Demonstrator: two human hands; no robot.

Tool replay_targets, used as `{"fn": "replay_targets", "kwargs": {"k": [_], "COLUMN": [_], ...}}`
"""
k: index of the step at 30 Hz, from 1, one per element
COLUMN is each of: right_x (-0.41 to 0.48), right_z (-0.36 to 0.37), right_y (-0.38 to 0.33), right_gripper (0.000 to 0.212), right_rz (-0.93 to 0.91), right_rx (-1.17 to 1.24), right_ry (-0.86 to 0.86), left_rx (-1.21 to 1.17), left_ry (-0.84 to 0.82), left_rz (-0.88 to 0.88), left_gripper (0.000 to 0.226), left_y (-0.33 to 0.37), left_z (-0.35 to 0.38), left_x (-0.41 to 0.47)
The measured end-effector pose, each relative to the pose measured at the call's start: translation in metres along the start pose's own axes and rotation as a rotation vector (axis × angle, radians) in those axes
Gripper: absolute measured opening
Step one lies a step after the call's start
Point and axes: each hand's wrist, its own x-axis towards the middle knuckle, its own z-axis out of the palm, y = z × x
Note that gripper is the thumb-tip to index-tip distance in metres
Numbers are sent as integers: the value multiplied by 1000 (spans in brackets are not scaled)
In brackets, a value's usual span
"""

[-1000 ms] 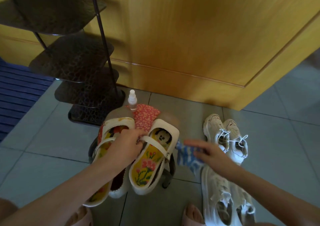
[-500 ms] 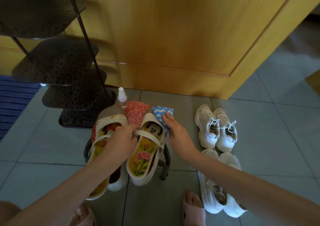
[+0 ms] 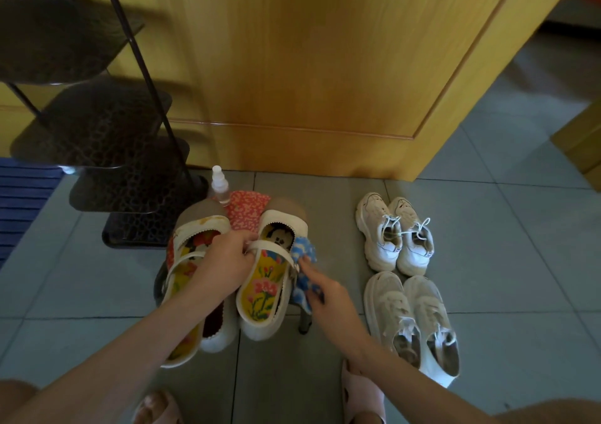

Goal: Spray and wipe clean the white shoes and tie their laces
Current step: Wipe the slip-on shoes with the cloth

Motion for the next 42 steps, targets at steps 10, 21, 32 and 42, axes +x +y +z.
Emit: {"fn": "replay_targets", "kwargs": {"k": [10,21,32,42], "right_x": [52,36,-52,-47], "right_z": [-67,-24,32,38], "right_y": [-29,-8,2,-27], "right_gripper": [54,58,51,52], "right_rz": [195,68,257,189], "right_rx": [266,2,448,457], "right_ry": [183,-15,-24,194], "left_rx": [-31,-97,-128,-135], "left_ry": [-48,-55,-80,-242], "left_rz": [-29,-62,-67,-101], "left_gripper": [35,37,37,17], "left_y": [-8,-6,-4,8], "left_z": [-3,0,-2,-14], "left_x": [3,6,2,-11]}}
